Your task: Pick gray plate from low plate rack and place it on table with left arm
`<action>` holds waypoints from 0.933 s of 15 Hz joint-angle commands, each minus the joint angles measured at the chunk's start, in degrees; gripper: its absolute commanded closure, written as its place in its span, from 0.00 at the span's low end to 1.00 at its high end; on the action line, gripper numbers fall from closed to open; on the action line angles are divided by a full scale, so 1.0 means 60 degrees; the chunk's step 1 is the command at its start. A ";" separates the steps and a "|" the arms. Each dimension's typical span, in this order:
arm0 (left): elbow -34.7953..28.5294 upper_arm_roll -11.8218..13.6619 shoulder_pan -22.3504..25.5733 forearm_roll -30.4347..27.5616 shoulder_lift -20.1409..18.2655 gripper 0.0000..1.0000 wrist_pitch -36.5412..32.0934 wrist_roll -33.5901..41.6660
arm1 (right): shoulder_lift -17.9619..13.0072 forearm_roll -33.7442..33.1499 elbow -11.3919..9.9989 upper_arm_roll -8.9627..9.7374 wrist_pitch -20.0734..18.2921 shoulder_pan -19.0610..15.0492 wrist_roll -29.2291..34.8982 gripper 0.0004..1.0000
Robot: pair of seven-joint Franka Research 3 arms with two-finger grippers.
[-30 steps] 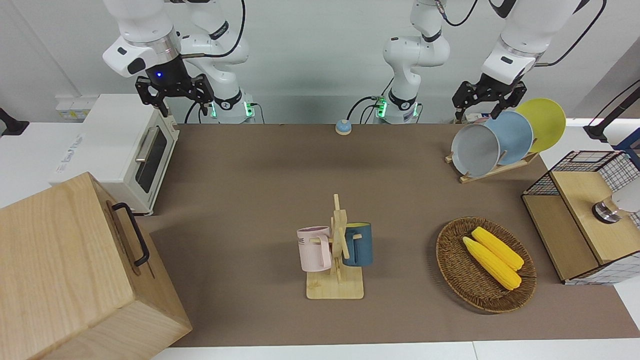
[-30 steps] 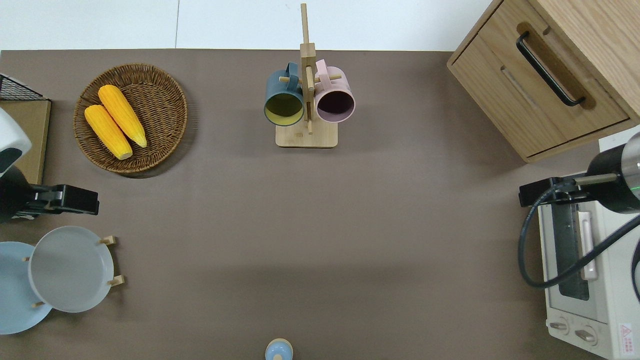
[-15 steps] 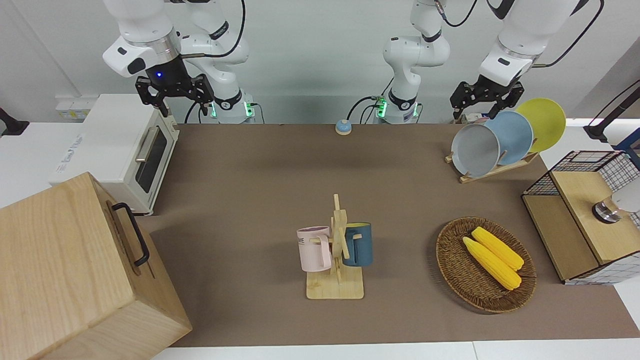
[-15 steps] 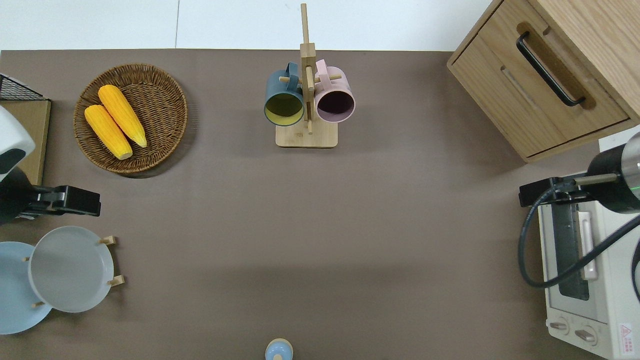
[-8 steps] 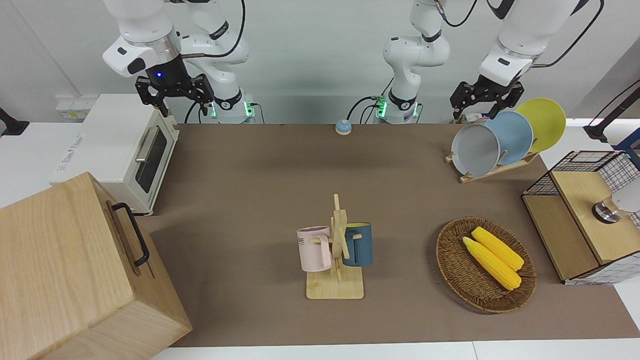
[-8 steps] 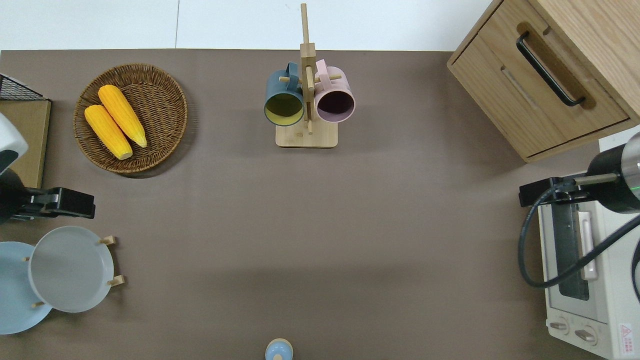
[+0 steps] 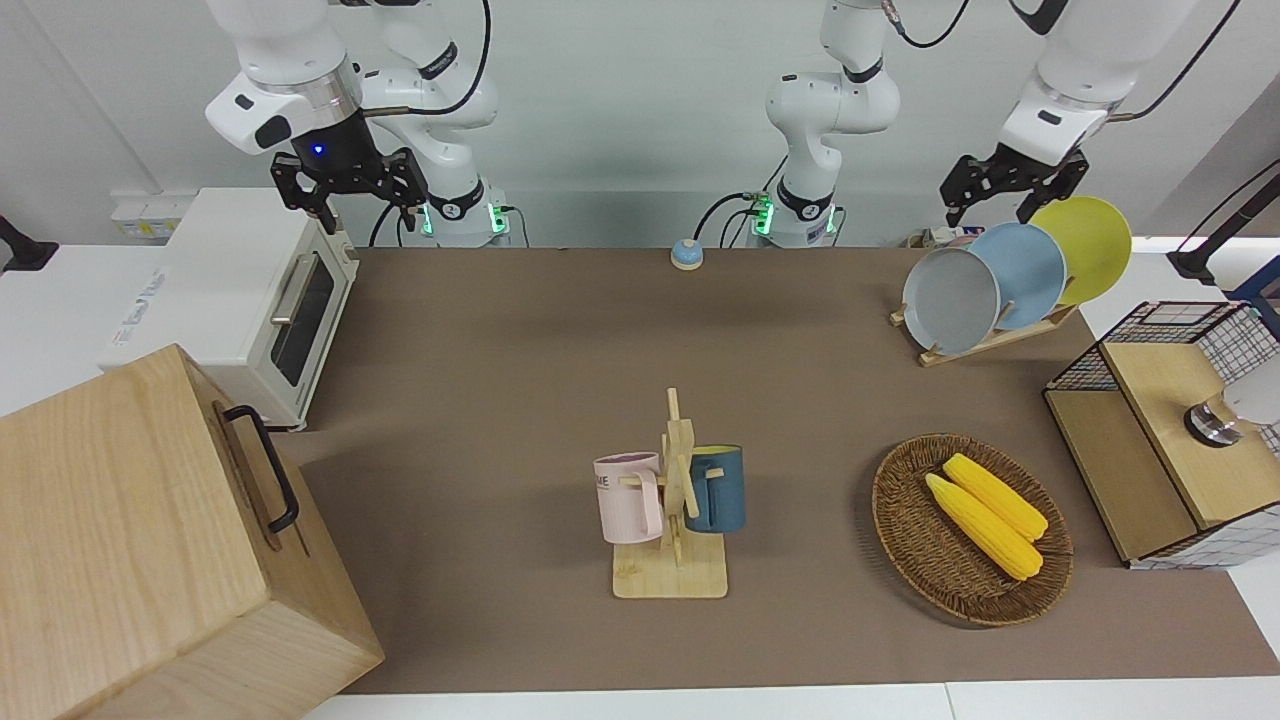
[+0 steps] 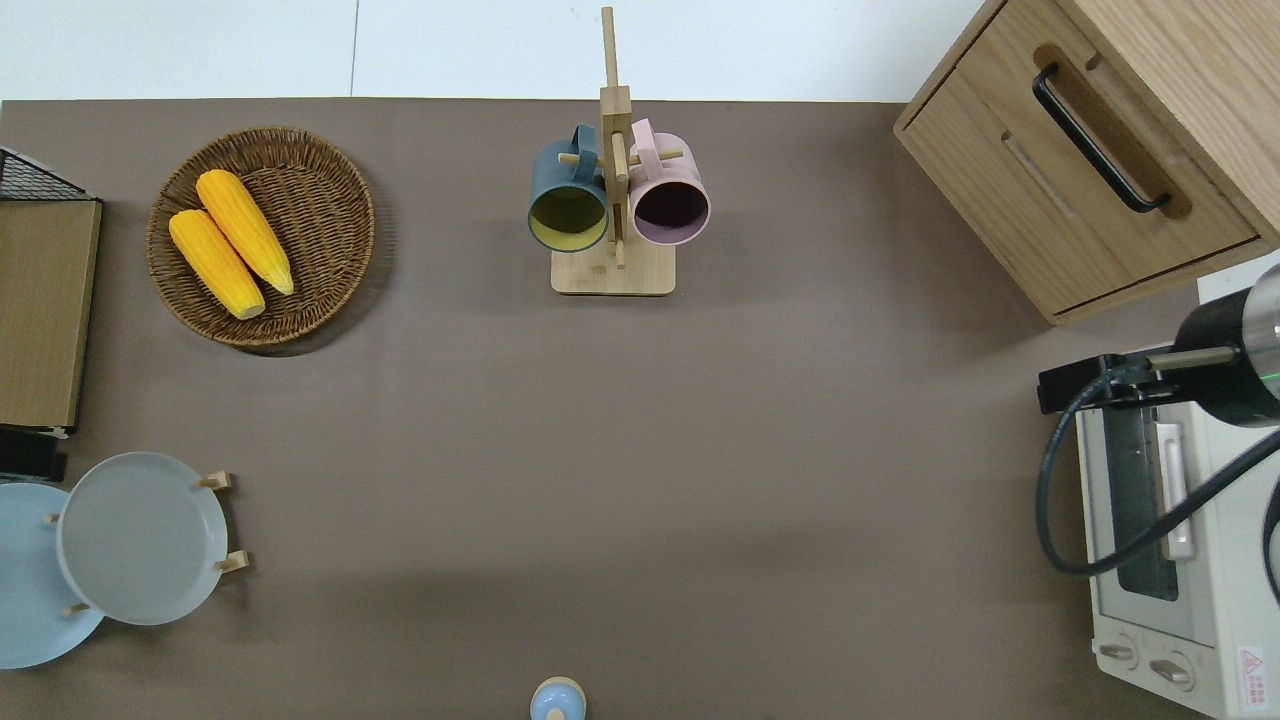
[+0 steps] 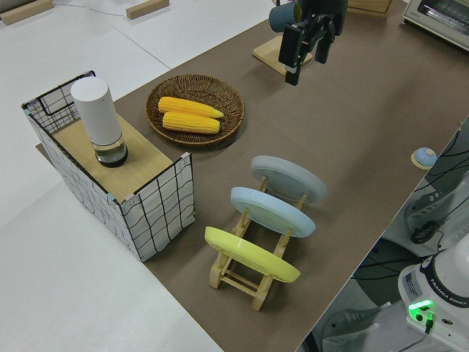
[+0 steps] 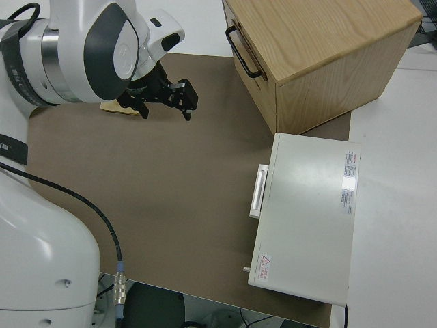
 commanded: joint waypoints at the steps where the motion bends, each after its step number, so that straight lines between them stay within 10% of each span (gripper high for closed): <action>1: -0.1036 0.0435 -0.0130 0.0214 -0.0584 0.01 0.0436 0.0238 | -0.0021 0.0181 0.0069 0.0171 -0.0146 -0.0238 0.0088 0.01; 14: -0.4669 0.1109 -0.0027 0.0316 -0.0936 0.01 0.4200 0.0062 | -0.0021 0.0181 0.0069 0.0171 -0.0146 -0.0238 0.0088 0.01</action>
